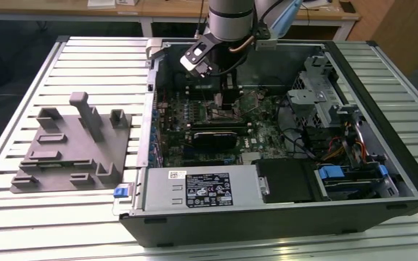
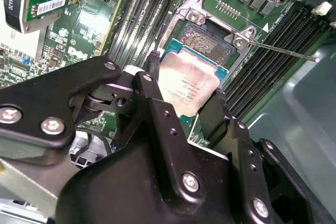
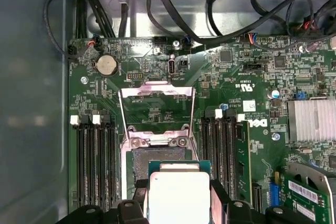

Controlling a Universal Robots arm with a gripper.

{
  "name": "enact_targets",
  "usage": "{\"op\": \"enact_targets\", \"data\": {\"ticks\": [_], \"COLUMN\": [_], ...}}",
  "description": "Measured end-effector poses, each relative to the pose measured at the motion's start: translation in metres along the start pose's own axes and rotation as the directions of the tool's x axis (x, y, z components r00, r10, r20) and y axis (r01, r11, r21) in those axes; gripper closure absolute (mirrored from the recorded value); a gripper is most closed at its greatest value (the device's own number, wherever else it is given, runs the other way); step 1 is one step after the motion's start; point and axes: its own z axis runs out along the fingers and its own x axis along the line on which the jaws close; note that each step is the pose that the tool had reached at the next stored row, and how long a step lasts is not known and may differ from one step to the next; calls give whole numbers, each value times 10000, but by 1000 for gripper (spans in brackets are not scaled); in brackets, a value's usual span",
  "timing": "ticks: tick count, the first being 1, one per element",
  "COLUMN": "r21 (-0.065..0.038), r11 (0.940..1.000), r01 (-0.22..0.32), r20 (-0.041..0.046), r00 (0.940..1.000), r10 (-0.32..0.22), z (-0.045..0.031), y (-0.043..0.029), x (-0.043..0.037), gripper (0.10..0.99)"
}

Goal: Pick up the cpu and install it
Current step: 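Place the cpu into insertion slot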

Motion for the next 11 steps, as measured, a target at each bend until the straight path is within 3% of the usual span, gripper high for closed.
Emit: {"op": "enact_targets", "data": {"ticks": [11], "r21": [-10], "r11": [9989], "r01": [469], "r20": [-28], "r00": [9989], "r10": [-469], "z": [111], "y": [-2], "x": [11], "gripper": [541]}}
